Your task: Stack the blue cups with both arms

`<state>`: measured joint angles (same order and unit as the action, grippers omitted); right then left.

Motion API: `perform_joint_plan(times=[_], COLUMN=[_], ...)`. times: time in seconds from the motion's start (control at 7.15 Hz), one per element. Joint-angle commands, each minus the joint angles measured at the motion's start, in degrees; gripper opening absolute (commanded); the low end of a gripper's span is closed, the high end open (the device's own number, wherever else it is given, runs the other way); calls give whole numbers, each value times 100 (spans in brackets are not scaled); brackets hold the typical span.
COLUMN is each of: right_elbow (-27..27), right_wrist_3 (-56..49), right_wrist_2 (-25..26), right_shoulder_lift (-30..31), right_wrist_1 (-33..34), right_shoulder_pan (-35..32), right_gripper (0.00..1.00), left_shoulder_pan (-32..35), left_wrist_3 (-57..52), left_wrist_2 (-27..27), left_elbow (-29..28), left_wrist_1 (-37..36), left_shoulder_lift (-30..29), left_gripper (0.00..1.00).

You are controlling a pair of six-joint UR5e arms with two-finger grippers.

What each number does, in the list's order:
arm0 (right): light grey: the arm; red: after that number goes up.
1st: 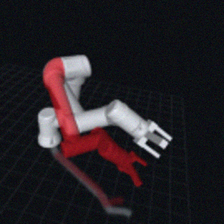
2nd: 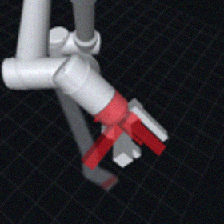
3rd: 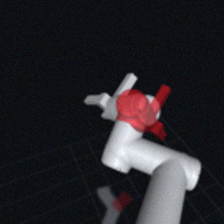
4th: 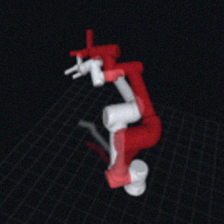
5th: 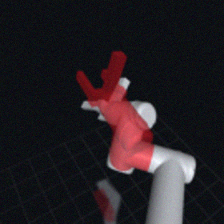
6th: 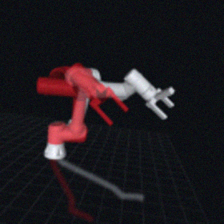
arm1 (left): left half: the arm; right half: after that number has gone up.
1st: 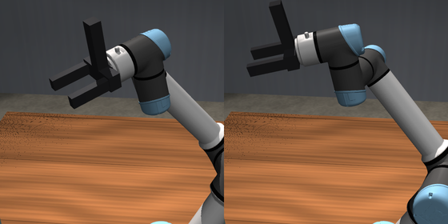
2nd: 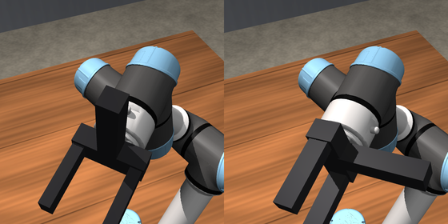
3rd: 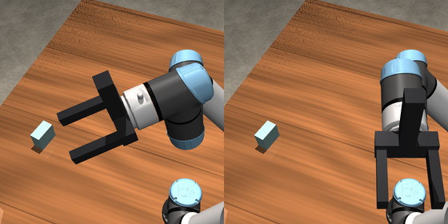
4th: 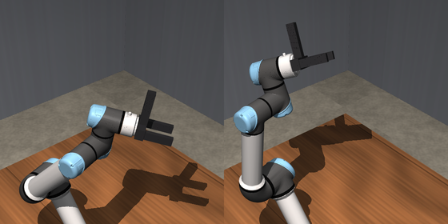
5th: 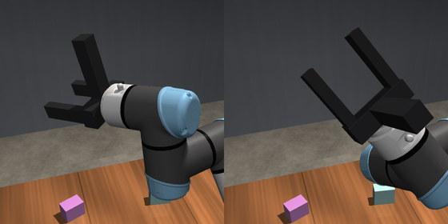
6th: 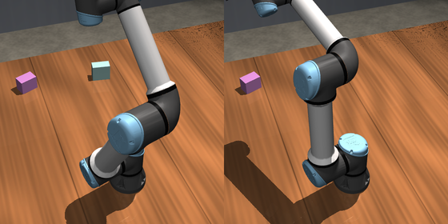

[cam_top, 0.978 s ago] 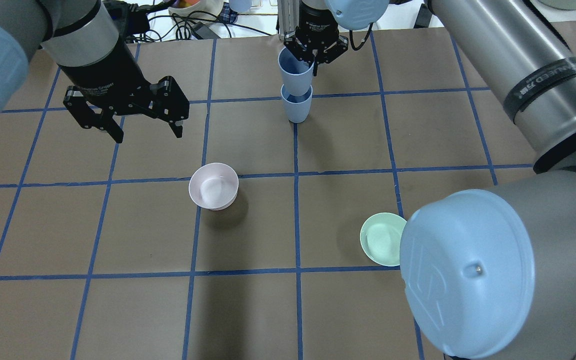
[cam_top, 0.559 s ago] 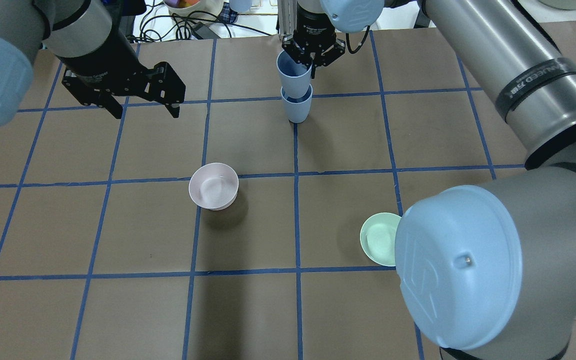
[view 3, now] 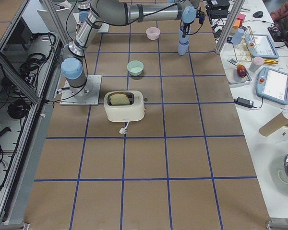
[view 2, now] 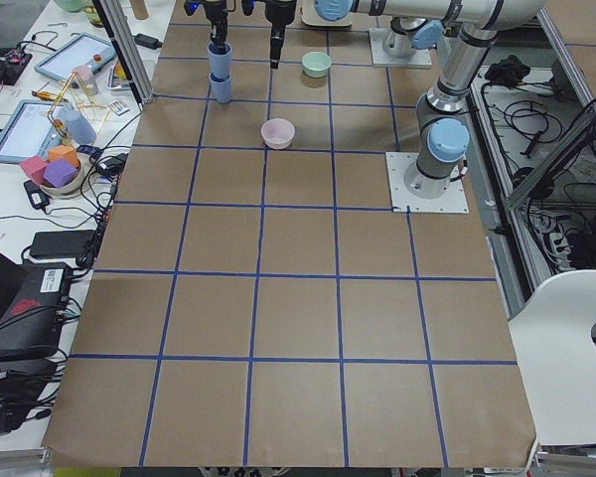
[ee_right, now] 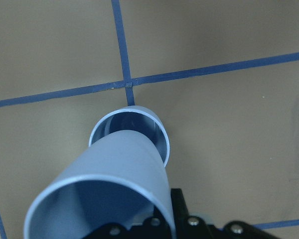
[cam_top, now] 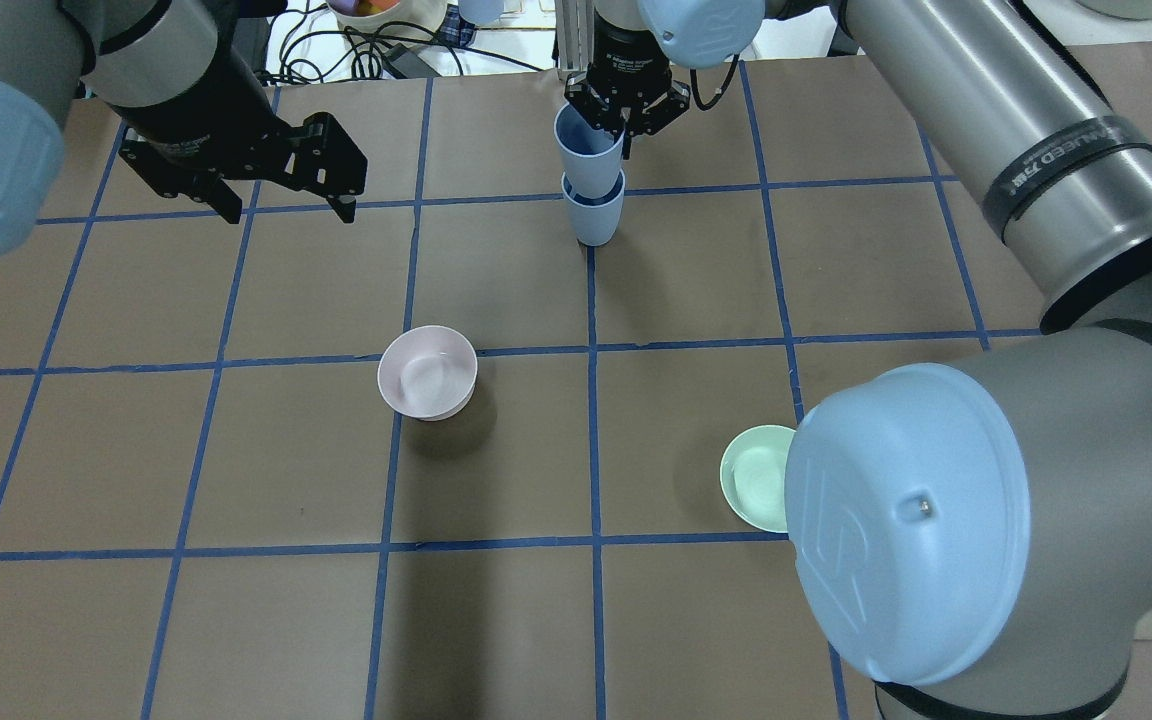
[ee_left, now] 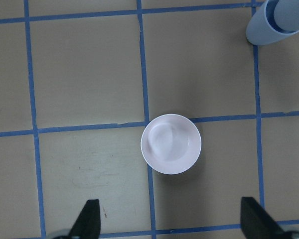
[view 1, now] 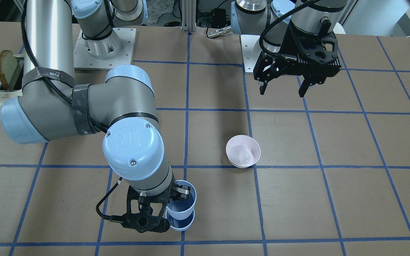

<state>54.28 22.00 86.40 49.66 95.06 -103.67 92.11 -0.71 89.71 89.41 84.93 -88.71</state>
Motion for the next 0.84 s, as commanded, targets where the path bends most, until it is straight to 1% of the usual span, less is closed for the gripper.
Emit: perform_joint_plan(times=[0.0,0.42,0.56,0.7], right_elbow=[-31,-49,-49,-32], right_wrist_3=[15,15,15,-2], right_wrist_2=[8,26,26,60], right_shoulder_lift=[-44,-123,-123,-132], right_wrist_1=[13,92,92,118], right_shoulder_pan=[5,14,40,40], right_gripper=[0,0,13,95], left_shoulder_pan=[0,0,0,0], left_wrist_3=[-8,-8,0,-8], left_wrist_2=[3,3,3,3], left_elbow=[6,6,6,6], left_wrist_1=[32,41,41,41], left_shoulder_lift=[11,11,11,11], left_gripper=[100,100,100,100])
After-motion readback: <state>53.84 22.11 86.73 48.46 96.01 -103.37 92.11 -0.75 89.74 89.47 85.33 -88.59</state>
